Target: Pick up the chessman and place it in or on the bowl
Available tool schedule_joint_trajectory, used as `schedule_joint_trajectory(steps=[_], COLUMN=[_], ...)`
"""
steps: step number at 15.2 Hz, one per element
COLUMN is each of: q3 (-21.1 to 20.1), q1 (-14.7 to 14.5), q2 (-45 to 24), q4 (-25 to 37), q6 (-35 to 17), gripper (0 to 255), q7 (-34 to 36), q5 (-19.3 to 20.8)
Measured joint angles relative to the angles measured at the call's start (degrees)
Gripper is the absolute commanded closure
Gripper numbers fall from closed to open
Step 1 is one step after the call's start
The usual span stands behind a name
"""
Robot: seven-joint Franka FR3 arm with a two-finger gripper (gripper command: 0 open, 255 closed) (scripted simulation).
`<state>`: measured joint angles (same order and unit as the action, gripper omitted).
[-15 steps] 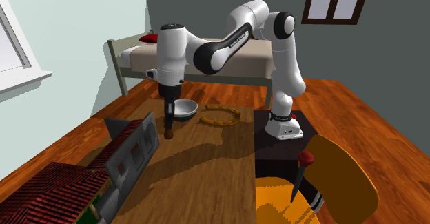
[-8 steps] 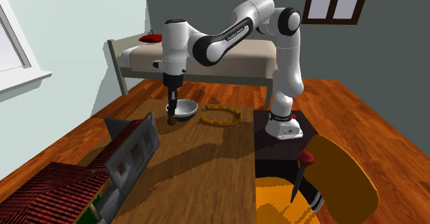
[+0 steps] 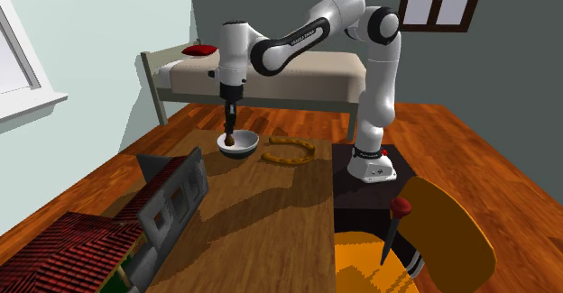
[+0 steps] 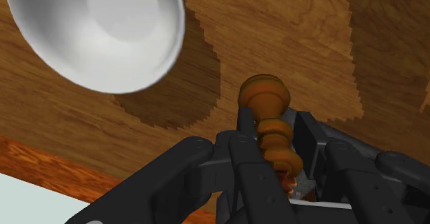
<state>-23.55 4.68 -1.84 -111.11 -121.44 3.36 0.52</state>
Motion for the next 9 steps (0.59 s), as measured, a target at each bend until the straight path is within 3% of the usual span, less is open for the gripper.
schedule_joint_trajectory(steps=[9], q3=[6.4], q1=[6.3], q2=[4.3], q4=[-4.5], q6=[-0.1], gripper=[255], q7=[-14.4], q5=[-3.9])
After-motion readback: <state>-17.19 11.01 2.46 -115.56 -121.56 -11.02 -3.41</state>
